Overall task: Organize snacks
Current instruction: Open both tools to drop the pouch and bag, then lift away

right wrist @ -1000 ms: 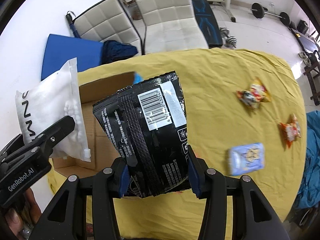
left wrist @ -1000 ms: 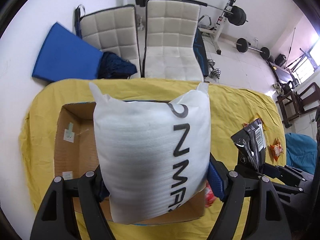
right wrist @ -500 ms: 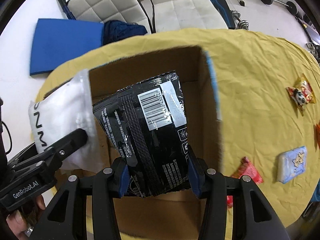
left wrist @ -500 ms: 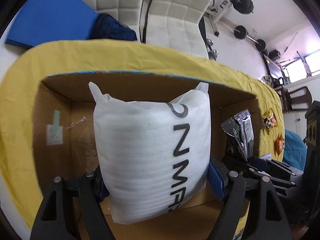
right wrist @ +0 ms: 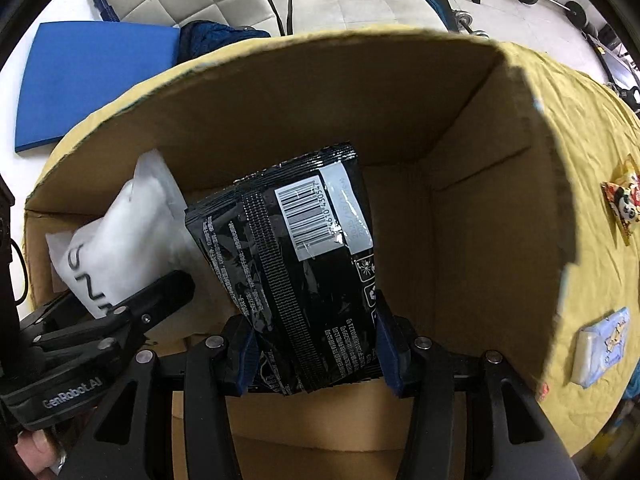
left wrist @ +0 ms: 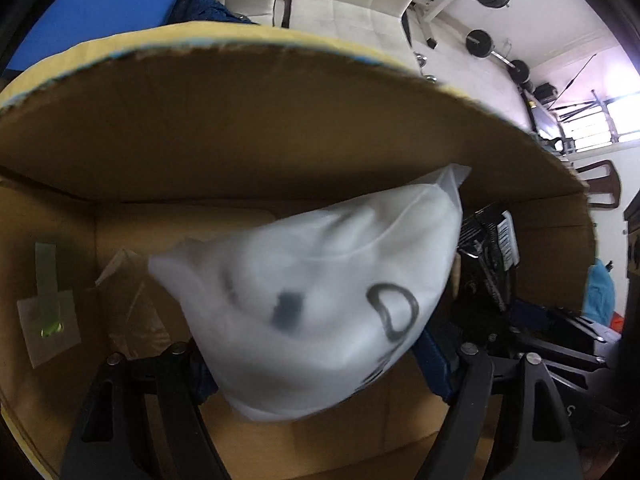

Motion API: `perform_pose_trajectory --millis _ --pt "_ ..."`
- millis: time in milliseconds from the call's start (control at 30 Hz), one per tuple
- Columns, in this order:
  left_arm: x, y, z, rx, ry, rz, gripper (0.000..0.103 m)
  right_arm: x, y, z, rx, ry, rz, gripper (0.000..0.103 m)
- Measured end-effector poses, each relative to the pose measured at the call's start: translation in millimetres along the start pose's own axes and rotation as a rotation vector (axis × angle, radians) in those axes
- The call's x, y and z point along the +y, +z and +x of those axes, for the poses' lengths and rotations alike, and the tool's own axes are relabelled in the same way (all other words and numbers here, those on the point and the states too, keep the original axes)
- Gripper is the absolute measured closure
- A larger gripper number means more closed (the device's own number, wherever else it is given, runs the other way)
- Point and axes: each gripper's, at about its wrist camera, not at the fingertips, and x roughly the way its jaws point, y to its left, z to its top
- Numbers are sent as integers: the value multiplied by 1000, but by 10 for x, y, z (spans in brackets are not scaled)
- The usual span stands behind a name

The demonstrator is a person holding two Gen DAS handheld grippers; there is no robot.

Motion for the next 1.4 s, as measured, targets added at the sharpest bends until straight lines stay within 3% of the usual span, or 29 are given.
perform_pose_trajectory --millis 167,467,633,667,733,833,967,1200,1233,1400 --pt "0 14 3 30 -9 -21 23 70 8 146 15 3 -11 49" --pt "-112 -53 -247 14 86 4 23 230 -58 90 -5 -13 -55 41" --pt "-121 -137 -426 -20 125 -5 11 335 -133 -3 -26 -30 -73 36" --pt "-125 -160 -485 -29 117 -12 4 337 -178 -25 -29 -29 -76 33" --pt "-93 -188 -550 -48 128 -12 4 397 -243 -79 -27 -4 -93 20" --pt "-155 -292 -707 -97 171 10 3 542 -353 -207 -56 -36 -128 1" --pt "-207 -506 -912 -161 221 29 3 508 -655 -379 -75 -39 -141 0" --pt "-311 -944 -1216 -262 228 -6 4 262 -980 -670 -104 -25 -131 0" --pt "-324 -840 -1186 -267 239 -2 4 237 -1018 -715 -108 -23 -130 0" --pt "-524 -1044 -1316 -320 276 41 4 124 -1162 -951 -154 -28 -147 0"
